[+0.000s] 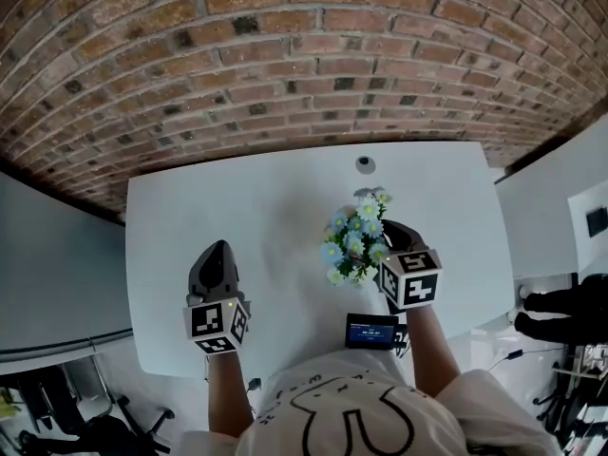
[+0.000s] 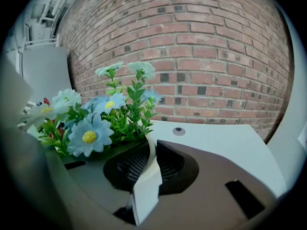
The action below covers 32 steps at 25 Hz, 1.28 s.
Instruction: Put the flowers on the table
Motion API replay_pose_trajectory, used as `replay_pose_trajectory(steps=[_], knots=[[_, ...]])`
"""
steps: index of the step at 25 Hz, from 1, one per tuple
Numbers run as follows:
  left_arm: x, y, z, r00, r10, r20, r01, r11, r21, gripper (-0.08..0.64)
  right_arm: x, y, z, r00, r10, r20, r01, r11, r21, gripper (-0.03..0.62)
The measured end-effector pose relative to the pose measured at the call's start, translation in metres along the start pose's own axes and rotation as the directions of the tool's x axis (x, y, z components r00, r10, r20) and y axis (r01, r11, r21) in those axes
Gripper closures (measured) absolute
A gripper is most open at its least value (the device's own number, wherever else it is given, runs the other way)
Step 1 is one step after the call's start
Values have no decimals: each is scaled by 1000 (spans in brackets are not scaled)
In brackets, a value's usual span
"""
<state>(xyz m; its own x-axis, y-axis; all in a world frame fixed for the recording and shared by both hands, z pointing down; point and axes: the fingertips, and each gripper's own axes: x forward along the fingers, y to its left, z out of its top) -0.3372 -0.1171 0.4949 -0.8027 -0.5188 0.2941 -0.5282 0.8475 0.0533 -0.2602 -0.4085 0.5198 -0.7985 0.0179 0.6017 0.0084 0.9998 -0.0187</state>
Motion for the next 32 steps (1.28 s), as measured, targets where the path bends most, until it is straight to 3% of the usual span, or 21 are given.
replay_pose_trajectory(steps=[22, 27, 32], knots=[[25, 8, -31, 996, -12, -85, 10, 1000, -29, 549, 40, -3, -59, 980, 7, -200, 5, 998, 60, 541], [26, 8, -33, 996, -14, -89, 11, 999, -30, 549, 42, -6, -64, 976, -5, -216, 23, 996, 82, 541], [25, 10, -31, 997, -11, -83, 8, 999, -31, 549, 43, -7, -58, 984, 1, -180, 28, 987, 159, 542]])
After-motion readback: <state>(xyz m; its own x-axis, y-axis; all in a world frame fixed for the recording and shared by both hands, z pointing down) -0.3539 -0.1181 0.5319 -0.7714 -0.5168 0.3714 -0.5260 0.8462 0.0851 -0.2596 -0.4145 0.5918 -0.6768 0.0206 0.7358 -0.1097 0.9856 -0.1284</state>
